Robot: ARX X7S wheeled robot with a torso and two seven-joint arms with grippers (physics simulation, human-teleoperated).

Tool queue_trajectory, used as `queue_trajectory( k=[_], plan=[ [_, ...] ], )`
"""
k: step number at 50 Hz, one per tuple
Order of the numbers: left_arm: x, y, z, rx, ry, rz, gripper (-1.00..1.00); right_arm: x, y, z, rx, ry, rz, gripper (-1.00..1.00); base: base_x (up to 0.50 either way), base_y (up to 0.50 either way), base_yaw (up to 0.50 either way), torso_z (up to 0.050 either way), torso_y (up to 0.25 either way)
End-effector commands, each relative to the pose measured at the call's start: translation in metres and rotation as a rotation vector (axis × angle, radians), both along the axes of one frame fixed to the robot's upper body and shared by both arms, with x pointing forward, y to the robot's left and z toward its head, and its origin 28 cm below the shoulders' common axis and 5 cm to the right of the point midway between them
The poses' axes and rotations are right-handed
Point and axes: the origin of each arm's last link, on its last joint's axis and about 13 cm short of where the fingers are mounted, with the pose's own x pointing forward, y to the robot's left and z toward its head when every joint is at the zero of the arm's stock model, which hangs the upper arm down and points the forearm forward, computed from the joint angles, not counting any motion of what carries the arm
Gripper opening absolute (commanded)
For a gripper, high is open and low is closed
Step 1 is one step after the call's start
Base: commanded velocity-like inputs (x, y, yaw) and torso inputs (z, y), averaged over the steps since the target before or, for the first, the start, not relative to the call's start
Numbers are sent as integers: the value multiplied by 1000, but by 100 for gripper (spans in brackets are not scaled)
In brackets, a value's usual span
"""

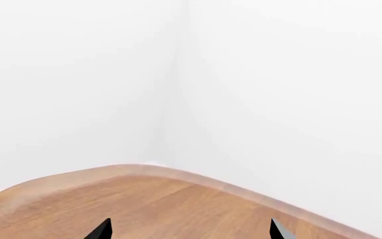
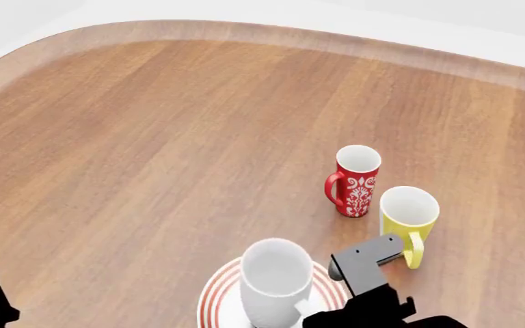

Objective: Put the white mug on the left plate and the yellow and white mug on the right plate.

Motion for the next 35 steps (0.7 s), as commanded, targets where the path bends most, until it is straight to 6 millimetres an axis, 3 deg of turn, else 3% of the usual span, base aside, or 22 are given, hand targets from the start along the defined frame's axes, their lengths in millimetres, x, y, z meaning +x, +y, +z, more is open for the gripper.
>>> queue_trajectory(
  k=[1, 12, 13, 20, 35],
  plan=[
    [-2, 0, 1, -3, -4, 1, 100, 4, 2, -6, 5, 9, 4, -100, 0, 0, 0, 0, 0],
    [-2, 0, 1, -1, -4, 0, 100, 6, 2, -5, 3, -8, -29, -100, 0, 0, 0, 0, 0],
    [-2, 0, 1, 0, -5, -1, 100, 6, 2, -5, -2, -11, -35, 100, 0, 0, 0, 0, 0],
    [-2, 0, 1, -2, -3, 0, 100, -4, 1, 0, 22, -56, -27, 100, 0, 0, 0, 0, 0],
    [-1, -1, 1, 1, -2, -3, 100, -69, -2, 36, 89, -247, 0, 100, 0, 0, 0, 0, 0]
  ],
)
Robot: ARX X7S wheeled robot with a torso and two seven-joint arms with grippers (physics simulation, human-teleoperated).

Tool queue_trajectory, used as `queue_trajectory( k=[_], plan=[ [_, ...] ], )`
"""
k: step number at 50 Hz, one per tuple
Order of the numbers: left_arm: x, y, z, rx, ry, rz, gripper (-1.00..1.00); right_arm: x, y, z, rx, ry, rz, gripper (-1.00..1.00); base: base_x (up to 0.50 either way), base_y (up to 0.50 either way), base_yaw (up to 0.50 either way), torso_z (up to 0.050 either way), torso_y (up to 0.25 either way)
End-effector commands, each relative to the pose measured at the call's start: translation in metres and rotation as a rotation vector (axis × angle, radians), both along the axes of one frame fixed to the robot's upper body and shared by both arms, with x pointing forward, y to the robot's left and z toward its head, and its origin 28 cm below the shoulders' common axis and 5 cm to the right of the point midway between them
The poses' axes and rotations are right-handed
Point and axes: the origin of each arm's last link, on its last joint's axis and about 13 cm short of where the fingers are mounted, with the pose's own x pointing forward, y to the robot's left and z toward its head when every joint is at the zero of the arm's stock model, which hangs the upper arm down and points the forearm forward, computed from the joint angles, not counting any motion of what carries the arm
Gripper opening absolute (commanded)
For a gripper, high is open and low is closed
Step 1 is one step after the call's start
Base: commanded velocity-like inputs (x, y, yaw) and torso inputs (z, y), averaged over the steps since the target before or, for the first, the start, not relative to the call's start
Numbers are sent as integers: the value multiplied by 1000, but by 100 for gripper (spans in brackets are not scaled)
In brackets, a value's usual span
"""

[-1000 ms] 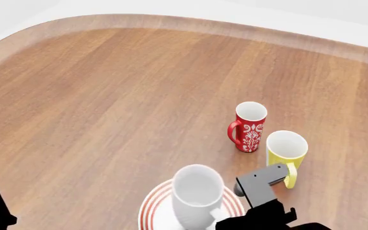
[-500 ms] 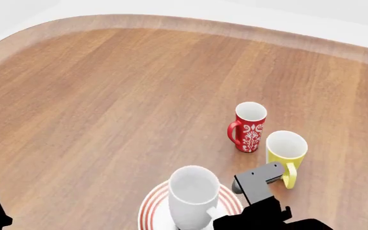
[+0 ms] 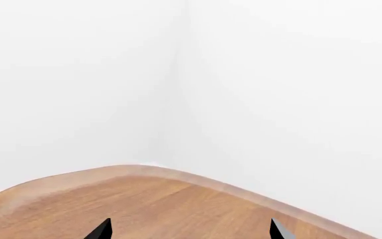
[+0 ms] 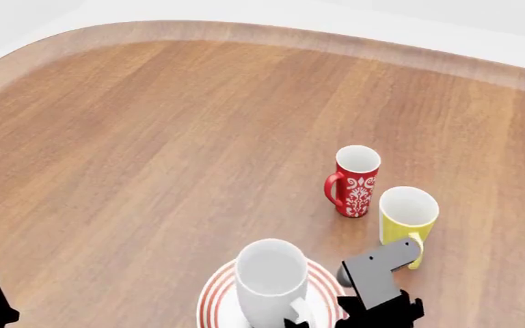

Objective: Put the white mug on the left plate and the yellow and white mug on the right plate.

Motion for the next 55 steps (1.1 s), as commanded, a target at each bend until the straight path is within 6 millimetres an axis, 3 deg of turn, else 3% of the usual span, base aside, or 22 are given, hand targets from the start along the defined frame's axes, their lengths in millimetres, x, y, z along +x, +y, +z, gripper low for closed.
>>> queue_trajectory(
  k=[1, 9, 14, 20, 28, 37, 55],
  plan=[
    [1, 0, 0, 1, 0, -2, 100, -45, -3, 27, 30, -128, 10, 100, 0, 0, 0, 0, 0],
    [2, -1, 0, 5, 2, -6, 100, -74, -9, 52, 77, -263, -31, 100, 0, 0, 0, 0, 0],
    [3, -1, 0, 4, 0, -5, 100, -77, -13, 61, 90, -385, -83, 100, 0, 0, 0, 0, 0],
    [5, -1, -1, 5, -5, -8, 100, -63, -17, 67, 134, -504, -175, 100, 0, 0, 0, 0, 0],
    [4, -1, -1, 5, -9, -11, 100, -34, -15, 63, 135, -530, -294, 100, 0, 0, 0, 0, 0],
    [3, 0, 0, 2, -11, -15, 100, 0, -5, 49, 92, -399, -441, 100, 0, 0, 0, 0, 0],
    [2, -3, 0, 4, -16, -19, 100, 7, -13, 33, 102, -384, -558, 100, 0, 0, 0, 0, 0]
  ],
)
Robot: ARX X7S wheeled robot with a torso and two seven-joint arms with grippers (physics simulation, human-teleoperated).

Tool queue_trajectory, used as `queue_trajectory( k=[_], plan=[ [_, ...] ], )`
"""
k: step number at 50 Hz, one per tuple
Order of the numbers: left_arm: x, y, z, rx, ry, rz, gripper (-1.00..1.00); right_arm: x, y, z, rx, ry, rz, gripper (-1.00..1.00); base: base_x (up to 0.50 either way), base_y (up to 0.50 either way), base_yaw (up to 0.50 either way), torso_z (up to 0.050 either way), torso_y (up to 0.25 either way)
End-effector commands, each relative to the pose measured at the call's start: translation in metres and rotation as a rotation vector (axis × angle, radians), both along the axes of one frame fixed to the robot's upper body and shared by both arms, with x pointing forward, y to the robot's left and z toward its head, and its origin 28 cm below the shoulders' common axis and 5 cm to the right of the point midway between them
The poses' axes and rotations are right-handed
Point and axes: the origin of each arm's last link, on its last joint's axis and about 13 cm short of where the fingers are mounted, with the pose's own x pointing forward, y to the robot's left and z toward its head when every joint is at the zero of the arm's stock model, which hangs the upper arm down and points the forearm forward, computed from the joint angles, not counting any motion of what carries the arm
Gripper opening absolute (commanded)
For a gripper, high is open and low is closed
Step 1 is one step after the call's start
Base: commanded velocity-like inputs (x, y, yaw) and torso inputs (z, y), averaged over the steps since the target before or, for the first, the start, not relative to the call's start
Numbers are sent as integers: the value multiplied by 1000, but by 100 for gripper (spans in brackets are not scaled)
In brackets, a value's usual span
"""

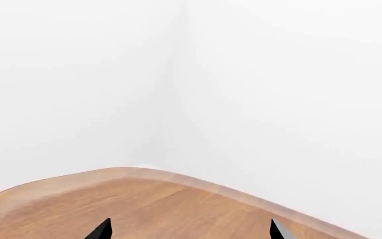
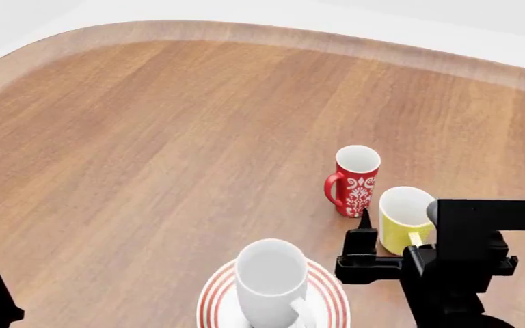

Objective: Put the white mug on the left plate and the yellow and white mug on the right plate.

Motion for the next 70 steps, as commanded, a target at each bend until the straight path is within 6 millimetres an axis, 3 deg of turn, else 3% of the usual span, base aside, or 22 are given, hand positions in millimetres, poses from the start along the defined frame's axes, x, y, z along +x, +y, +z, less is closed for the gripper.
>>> queue_trajectory(
  k=[1, 18, 21, 25, 32, 43, 70],
  plan=[
    [0, -1, 0, 3, -3, -2, 100, 6, -3, -12, 20, 10, -86, 100, 0, 0, 0, 0, 0],
    [0, 0, 0, 7, -7, 6, 100, 1, -5, -11, 21, -33, -107, 100, 0, 0, 0, 0, 0],
    [2, 2, 1, 10, -10, 0, 100, 24, -6, 3, 19, -31, -112, 100, 0, 0, 0, 0, 0],
    [5, 2, -2, 22, -16, -2, 100, 59, -12, 1, 48, -18, -127, 100, 0, 0, 0, 0, 0],
    [3, 1, -1, 17, -17, -2, 100, 85, -19, -3, 42, 44, -143, 100, 0, 0, 0, 0, 0],
    [3, -1, -2, 21, -30, -16, 100, 90, -30, -3, 36, 85, -174, 100, 0, 0, 0, 1, -139],
    [0, -1, -3, 41, -45, -40, 100, 95, -29, 7, 7, 102, -168, 100, 0, 0, 0, 0, -101]
  ],
)
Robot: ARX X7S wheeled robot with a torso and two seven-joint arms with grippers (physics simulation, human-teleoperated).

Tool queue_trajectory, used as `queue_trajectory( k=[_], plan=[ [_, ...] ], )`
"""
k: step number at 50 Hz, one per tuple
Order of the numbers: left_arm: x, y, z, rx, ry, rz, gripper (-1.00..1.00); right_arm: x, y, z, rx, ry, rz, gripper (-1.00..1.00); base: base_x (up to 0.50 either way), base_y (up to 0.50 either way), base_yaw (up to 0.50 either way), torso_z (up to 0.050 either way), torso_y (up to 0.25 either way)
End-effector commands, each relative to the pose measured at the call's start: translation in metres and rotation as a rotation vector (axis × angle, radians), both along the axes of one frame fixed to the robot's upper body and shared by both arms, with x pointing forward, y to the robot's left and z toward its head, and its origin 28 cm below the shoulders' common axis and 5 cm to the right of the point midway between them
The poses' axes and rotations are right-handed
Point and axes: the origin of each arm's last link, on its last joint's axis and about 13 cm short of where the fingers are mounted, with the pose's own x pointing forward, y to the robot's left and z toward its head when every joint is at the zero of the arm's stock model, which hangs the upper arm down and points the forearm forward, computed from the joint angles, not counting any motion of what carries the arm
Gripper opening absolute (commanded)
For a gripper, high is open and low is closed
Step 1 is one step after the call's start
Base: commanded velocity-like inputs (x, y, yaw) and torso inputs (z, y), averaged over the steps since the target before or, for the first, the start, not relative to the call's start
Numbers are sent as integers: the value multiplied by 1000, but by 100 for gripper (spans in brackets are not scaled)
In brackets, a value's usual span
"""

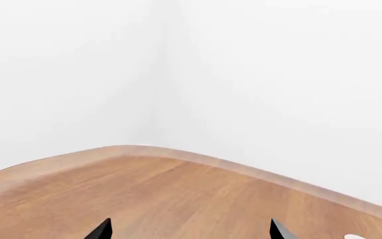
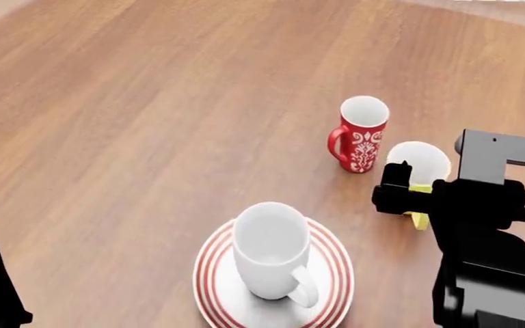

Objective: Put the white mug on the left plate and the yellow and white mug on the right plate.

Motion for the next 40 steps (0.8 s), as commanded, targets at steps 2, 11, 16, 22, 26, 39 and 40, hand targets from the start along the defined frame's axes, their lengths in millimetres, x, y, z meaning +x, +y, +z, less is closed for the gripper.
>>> queue_trajectory(
  k=[2, 11, 16, 22, 26, 39, 40],
  plan=[
    [-1, 1, 0, -2, -6, -7, 100, 2, 0, 4, -12, 4, 2, 100, 0, 0, 0, 1, -250],
    [0, 2, 1, -19, -5, 5, 100, 2, 0, 4, -23, 3, -4, 100, 0, 0, 0, 3, -102],
    [1, 1, 0, -8, -8, 4, 100, 2, -1, 5, -26, -7, -10, 100, 0, 0, 0, 0, 0],
    [-1, 0, 0, -1, -14, -13, 100, 5, 0, 10, -39, -17, -4, 100, 0, 0, 0, 0, -185],
    [2, 1, 0, -28, 15, 18, 100, 5, 0, 12, -64, -20, 1, 100, 0, 0, 0, 0, -188],
    [1, 1, 0, -36, 14, 7, 100, 2, -1, 19, -95, -87, -6, 100, 0, 0, 0, 0, 0],
    [1, 0, 0, -35, 13, 5, 100, 2, -1, 18, -96, -85, -5, 100, 0, 0, 0, 0, 0]
  ],
)
